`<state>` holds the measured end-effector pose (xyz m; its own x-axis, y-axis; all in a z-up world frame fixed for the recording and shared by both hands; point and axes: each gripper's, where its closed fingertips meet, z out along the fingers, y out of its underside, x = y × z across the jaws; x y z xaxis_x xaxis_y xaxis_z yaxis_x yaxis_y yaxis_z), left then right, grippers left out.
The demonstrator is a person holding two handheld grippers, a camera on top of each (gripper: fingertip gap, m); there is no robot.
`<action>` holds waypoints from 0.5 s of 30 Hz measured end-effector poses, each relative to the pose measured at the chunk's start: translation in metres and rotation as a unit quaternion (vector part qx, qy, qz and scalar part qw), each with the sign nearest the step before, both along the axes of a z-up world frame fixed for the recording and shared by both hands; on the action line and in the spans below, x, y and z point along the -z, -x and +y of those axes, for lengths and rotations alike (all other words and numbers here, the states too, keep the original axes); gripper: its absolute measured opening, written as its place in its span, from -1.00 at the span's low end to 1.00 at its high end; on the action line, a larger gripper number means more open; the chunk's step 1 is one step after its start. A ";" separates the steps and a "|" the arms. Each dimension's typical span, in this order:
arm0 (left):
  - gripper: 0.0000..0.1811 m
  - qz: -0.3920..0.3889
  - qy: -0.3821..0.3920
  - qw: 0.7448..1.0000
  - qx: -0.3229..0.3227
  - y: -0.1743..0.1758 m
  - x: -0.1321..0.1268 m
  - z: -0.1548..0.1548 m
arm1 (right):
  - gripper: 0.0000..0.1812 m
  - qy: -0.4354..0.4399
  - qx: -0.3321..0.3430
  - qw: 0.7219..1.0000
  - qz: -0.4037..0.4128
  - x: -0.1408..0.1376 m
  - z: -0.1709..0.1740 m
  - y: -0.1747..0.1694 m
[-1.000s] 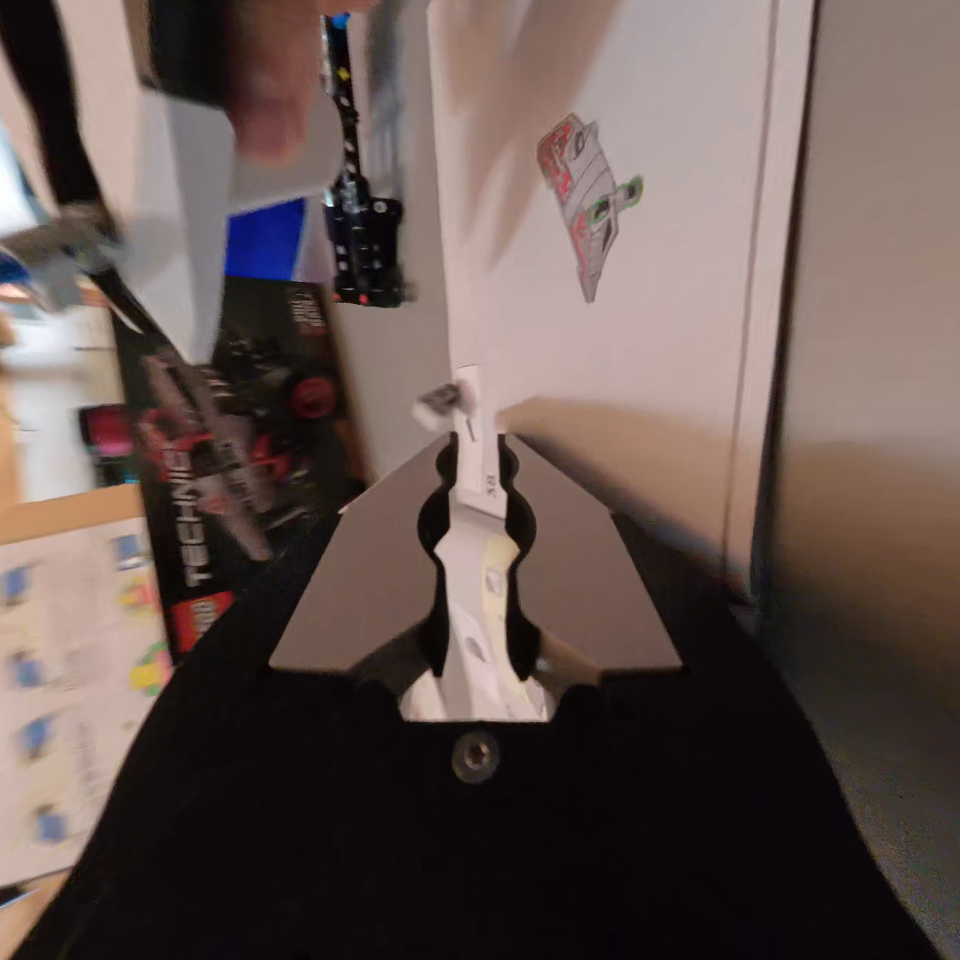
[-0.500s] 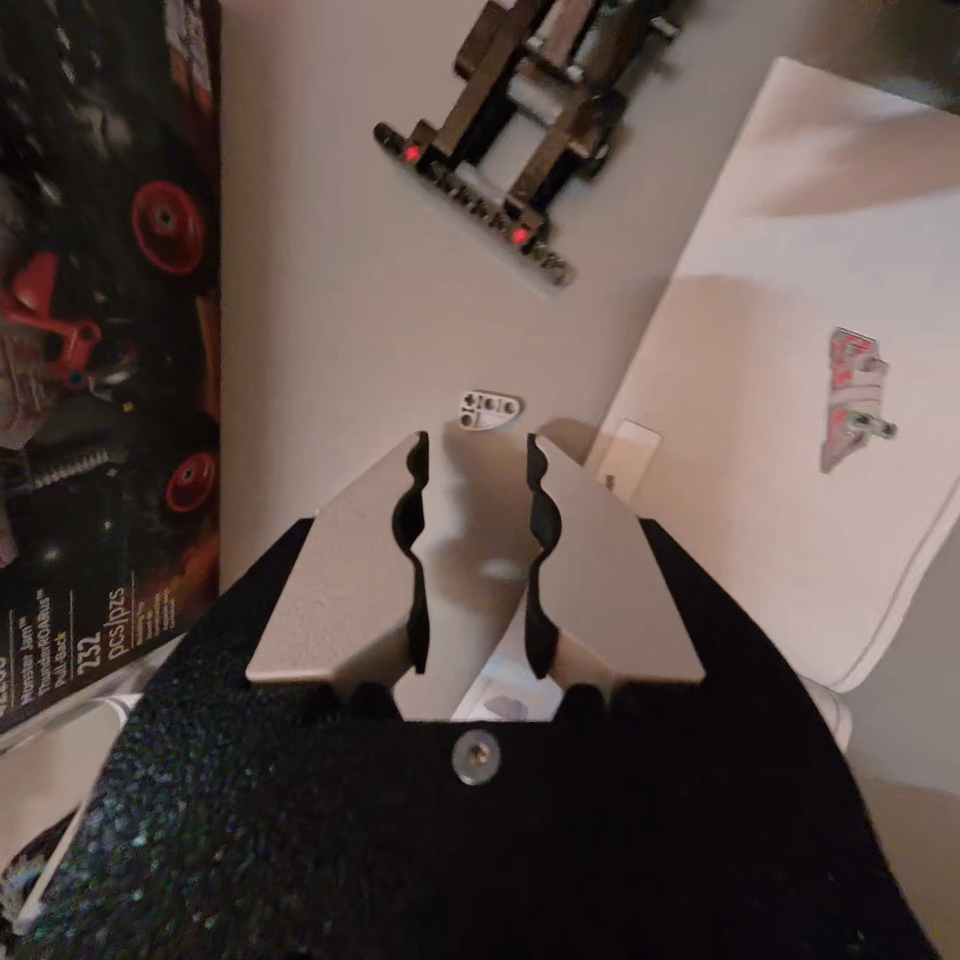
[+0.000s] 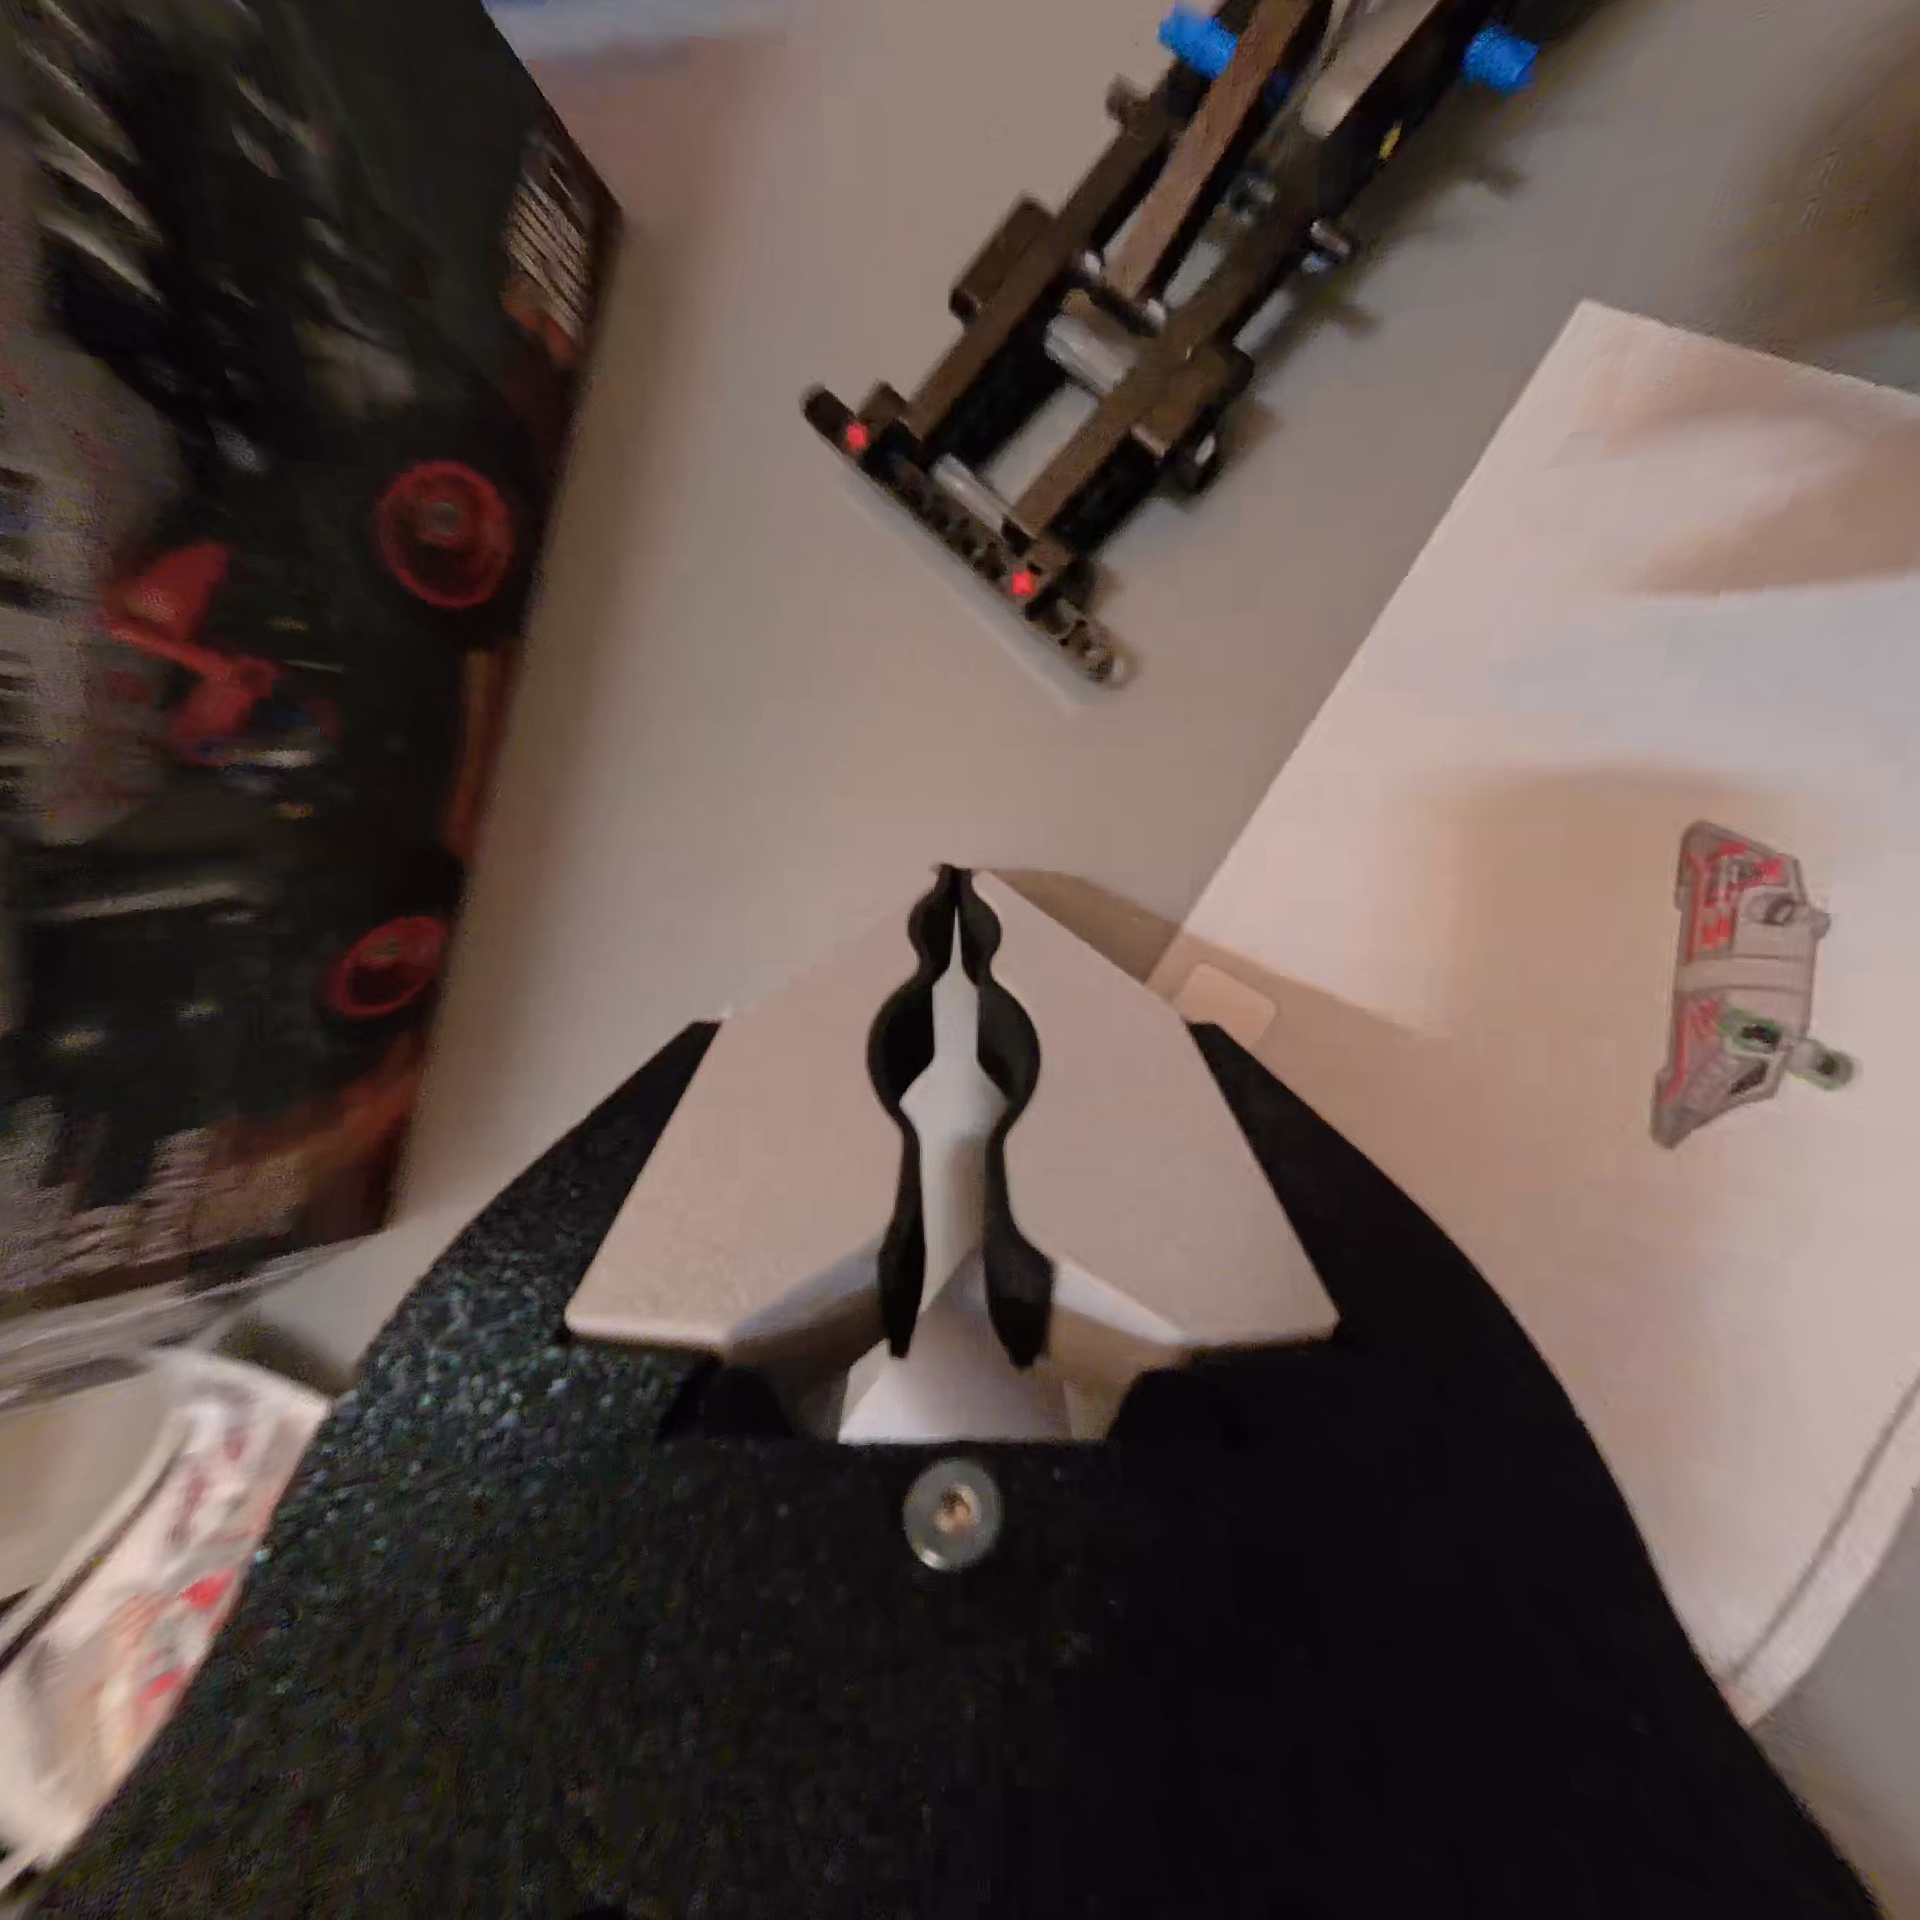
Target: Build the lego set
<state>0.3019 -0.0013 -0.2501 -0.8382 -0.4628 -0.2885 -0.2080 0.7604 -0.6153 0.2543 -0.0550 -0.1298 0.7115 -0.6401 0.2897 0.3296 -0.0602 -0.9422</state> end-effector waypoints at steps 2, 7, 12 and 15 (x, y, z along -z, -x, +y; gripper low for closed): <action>-1.00 -0.028 0.030 0.999 -0.034 0.006 -0.015 0.009 | -0.83 -0.004 -0.015 0.999 -0.035 -0.010 0.004 0.009; -1.00 -0.023 0.119 0.987 -0.104 0.029 -0.044 0.032 | -0.83 -0.029 -0.033 0.998 -0.045 -0.014 0.001 0.027; -0.81 0.059 0.072 0.988 -0.120 0.038 -0.020 0.037 | -0.84 0.032 -0.018 0.996 -0.075 -0.013 -0.004 0.044; -0.72 0.074 0.075 0.988 -0.111 0.037 -0.010 0.023 | -0.83 0.066 0.000 0.996 -0.062 -0.006 -0.014 0.051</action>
<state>0.2648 0.0215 -0.2404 -0.7390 -0.6685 -0.0839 -0.4565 0.5883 -0.6675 0.2029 -0.0692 -0.1234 0.6652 -0.5905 0.4571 0.4422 -0.1817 -0.8783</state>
